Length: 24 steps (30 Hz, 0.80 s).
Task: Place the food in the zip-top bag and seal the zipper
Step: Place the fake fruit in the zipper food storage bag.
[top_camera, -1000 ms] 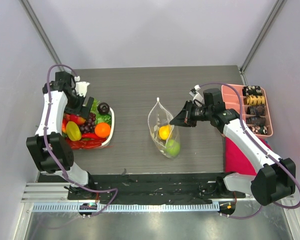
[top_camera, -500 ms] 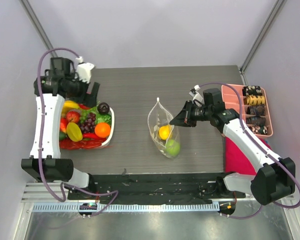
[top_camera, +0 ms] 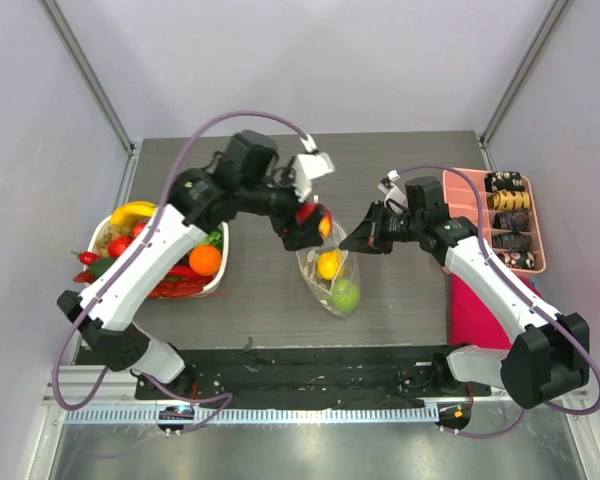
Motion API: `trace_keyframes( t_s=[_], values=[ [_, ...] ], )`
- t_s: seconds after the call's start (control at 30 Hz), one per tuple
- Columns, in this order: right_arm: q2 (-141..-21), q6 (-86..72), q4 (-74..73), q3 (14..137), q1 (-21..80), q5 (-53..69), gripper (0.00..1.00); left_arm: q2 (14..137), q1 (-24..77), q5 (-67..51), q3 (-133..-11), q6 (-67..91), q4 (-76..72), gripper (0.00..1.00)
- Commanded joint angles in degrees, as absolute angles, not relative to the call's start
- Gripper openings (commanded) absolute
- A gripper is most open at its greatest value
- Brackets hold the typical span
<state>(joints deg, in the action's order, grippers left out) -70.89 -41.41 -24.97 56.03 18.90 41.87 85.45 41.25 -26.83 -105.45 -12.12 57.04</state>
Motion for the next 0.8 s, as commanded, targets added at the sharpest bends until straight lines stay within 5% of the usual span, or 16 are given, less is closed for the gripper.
trace_keyframes(
  t_s=[0.0, 0.3, 0.4, 0.77],
  values=[
    [-70.1, -40.5, -24.6, 58.4, 19.0, 41.8, 0.01, 90.0, 46.8, -24.4, -101.6, -12.9, 49.5, 0.84],
    [-68.7, -40.7, -25.4, 58.4, 18.9, 42.8, 0.01, 94.1, 47.6, -17.1, -94.4, -13.8, 49.2, 0.90],
    [-68.7, -40.8, -25.4, 58.3, 18.9, 43.0, 0.01, 95.4, 47.9, -16.1, -96.1, -14.0, 51.8, 1.00],
    [-68.2, -39.3, -26.3, 58.4, 18.6, 42.4, 0.01, 86.8, 40.0, -20.8, -108.9, -19.3, 69.7, 1.00]
  ],
)
